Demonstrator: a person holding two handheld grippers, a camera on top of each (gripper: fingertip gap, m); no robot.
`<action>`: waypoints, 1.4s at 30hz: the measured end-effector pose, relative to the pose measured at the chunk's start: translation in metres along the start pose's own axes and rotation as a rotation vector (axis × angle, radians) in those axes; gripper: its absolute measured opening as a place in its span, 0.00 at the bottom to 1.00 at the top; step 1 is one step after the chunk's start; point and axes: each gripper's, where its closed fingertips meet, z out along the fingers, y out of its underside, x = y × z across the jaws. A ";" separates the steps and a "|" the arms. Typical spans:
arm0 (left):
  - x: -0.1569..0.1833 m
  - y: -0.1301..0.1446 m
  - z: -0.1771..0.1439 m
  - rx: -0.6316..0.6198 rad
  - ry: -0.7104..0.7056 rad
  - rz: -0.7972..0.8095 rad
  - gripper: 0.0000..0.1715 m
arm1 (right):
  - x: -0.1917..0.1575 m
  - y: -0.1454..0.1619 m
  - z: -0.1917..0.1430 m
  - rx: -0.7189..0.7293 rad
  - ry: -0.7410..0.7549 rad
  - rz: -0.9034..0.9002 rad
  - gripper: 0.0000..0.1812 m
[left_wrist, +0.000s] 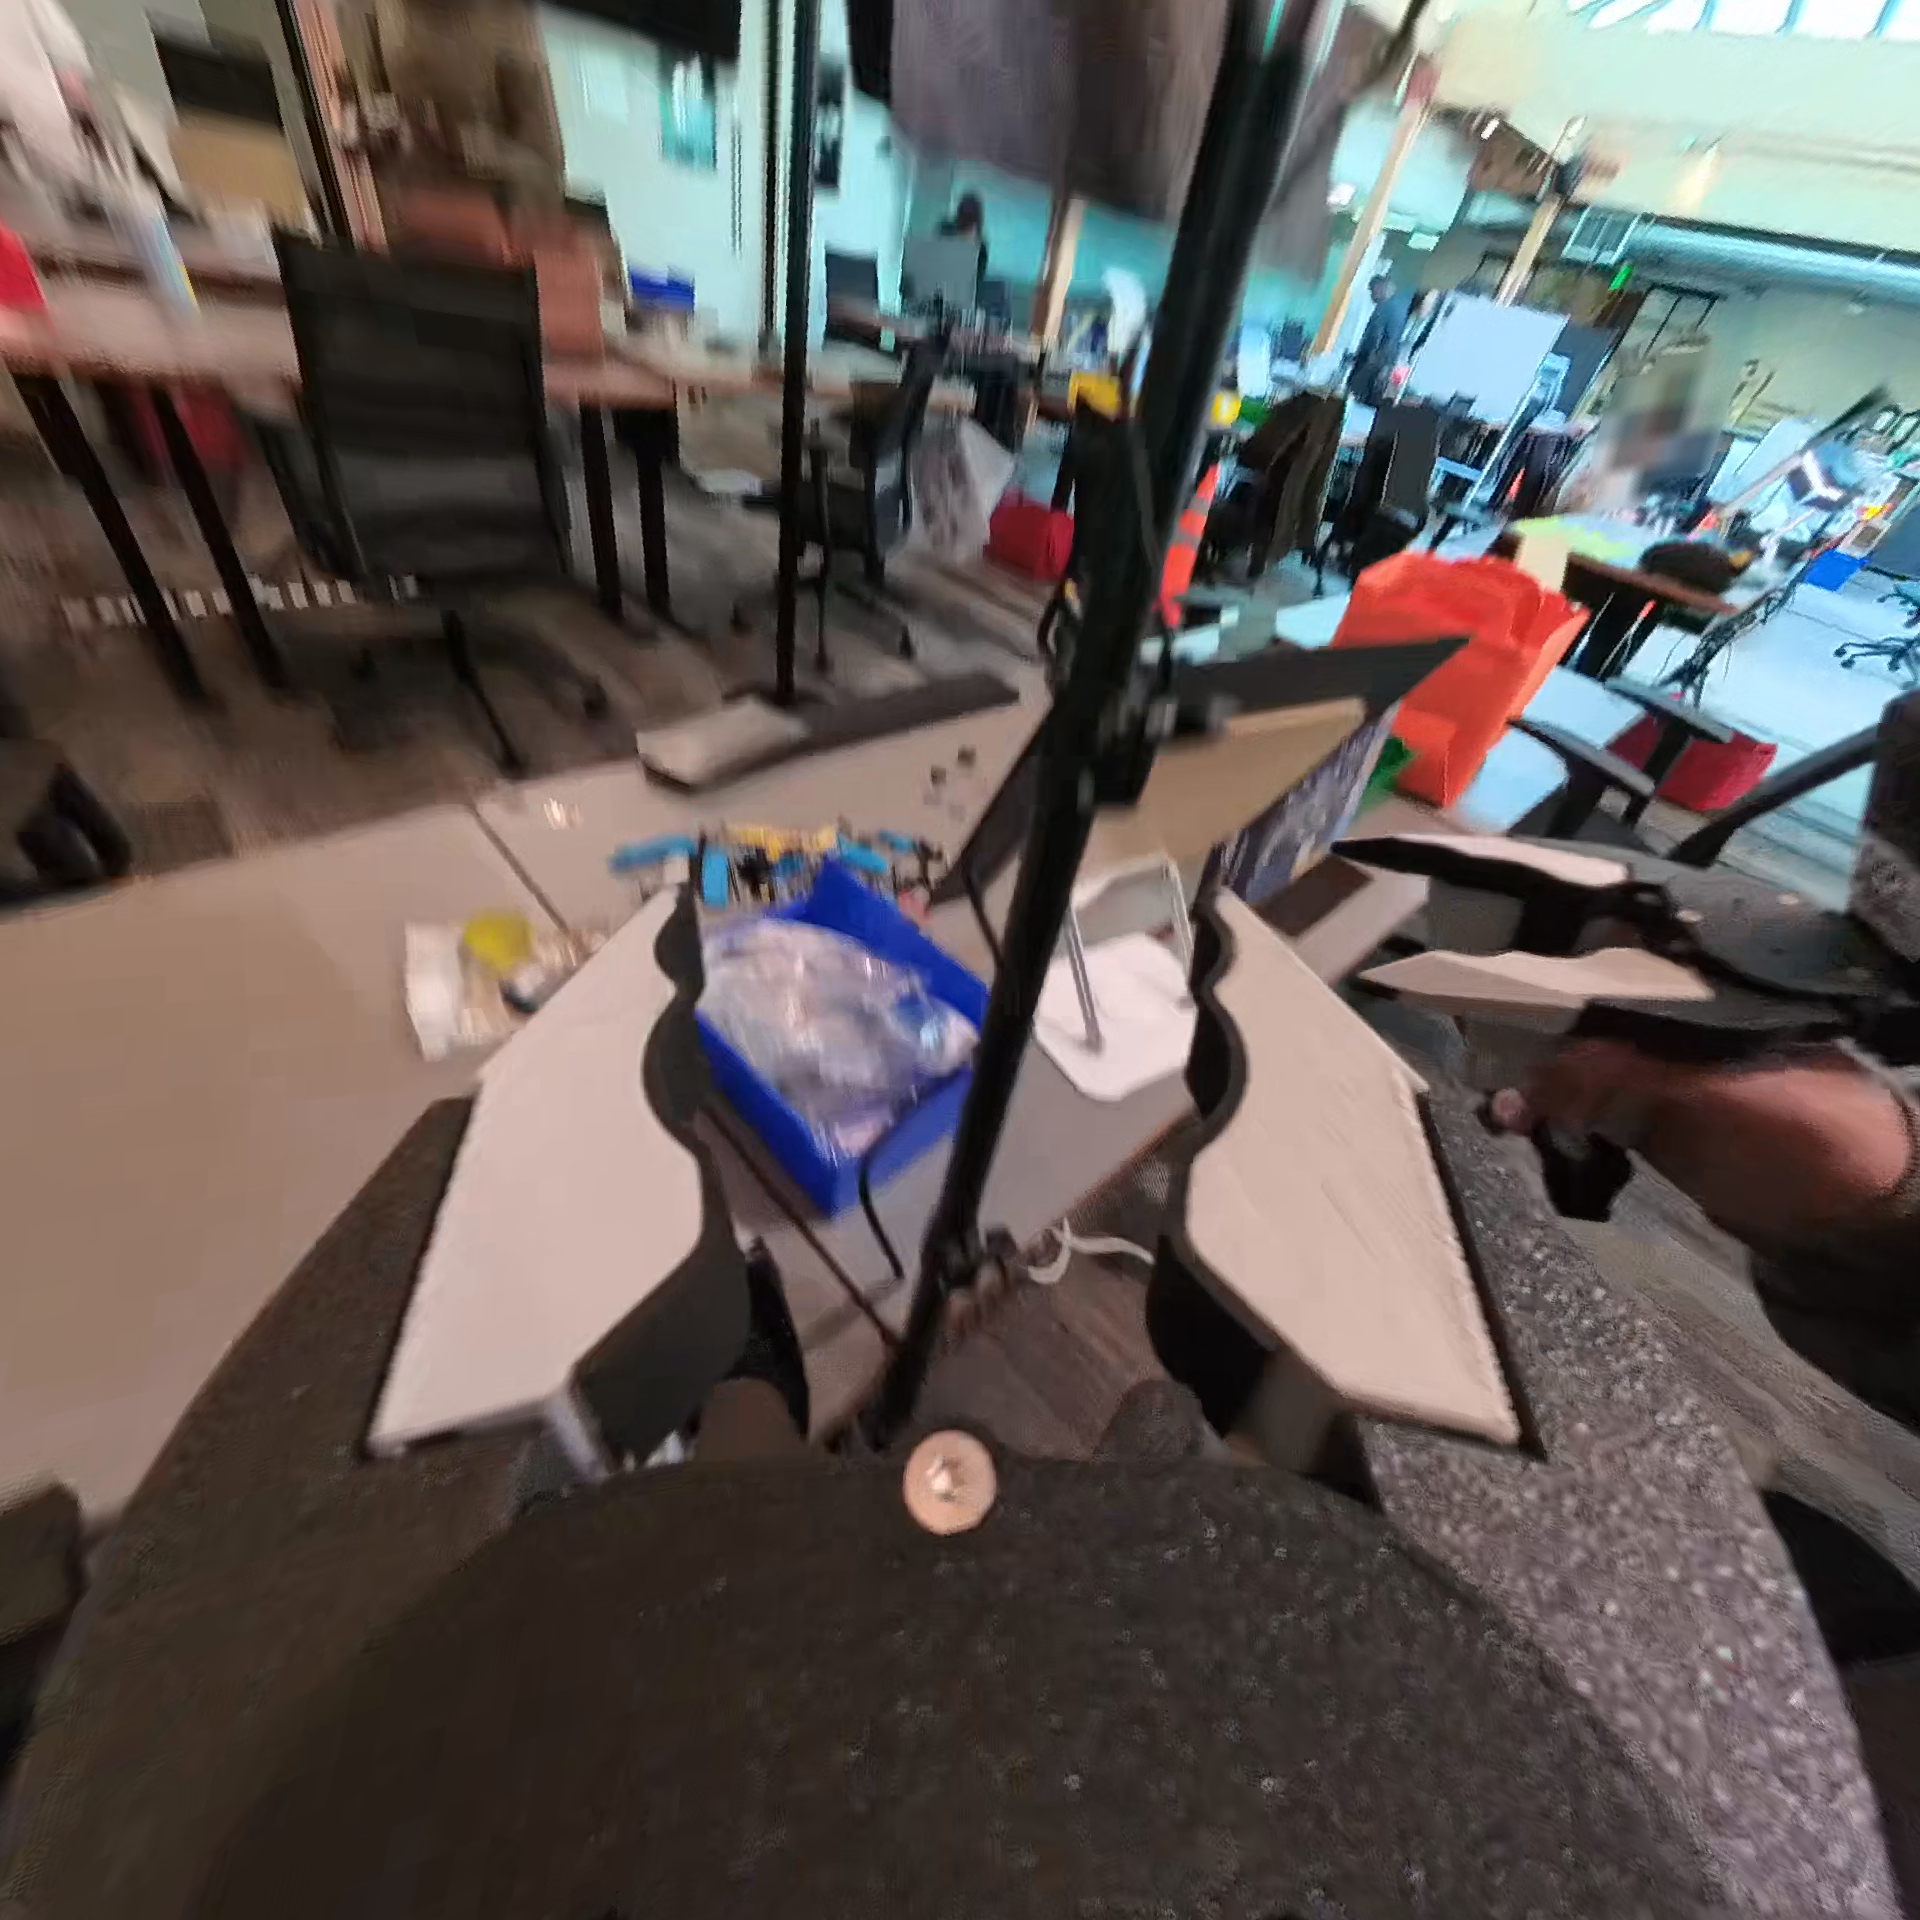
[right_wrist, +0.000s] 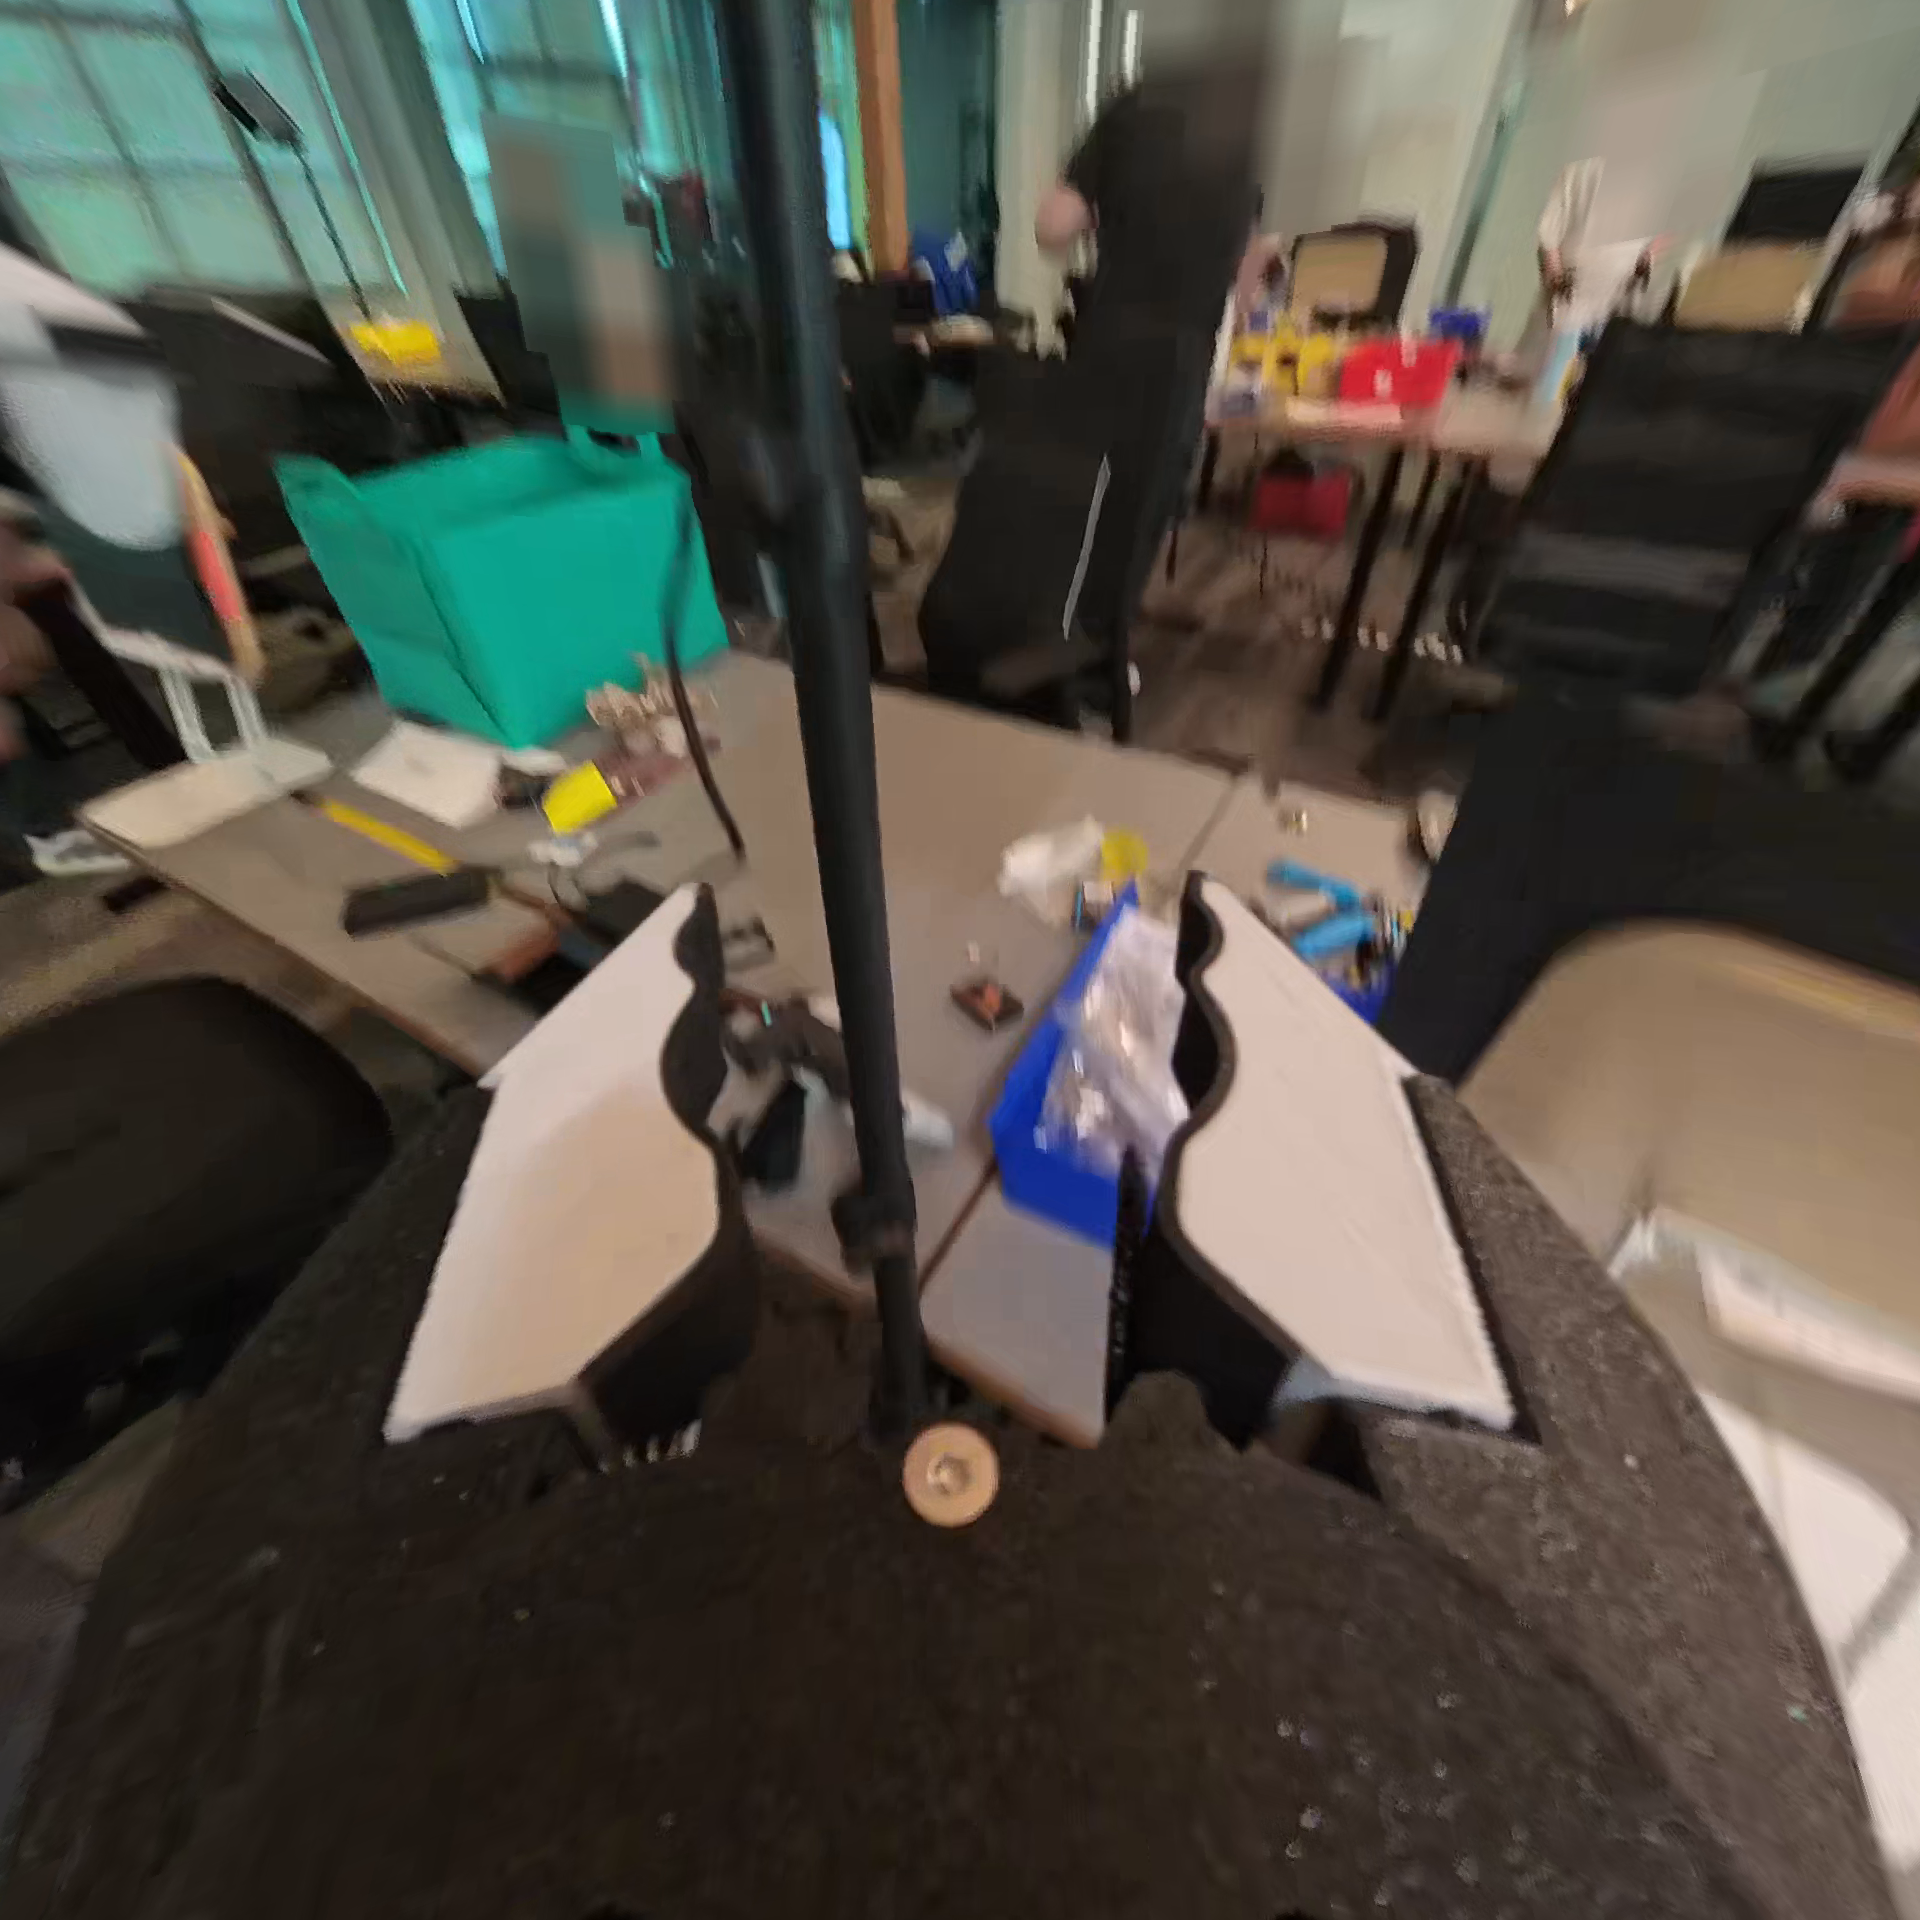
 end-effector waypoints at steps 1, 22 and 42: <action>0.000 -0.028 0.001 0.037 0.005 0.023 0.57 | -0.005 -0.039 0.001 0.037 -0.032 -0.007 0.48; -0.023 -0.125 -0.024 0.017 0.078 0.143 0.51 | -0.044 -0.245 0.018 0.145 -0.028 -0.014 0.46; -0.101 -0.151 0.051 -0.090 -0.030 -0.123 0.23 | 0.142 -0.198 0.068 -0.041 -0.235 0.062 0.16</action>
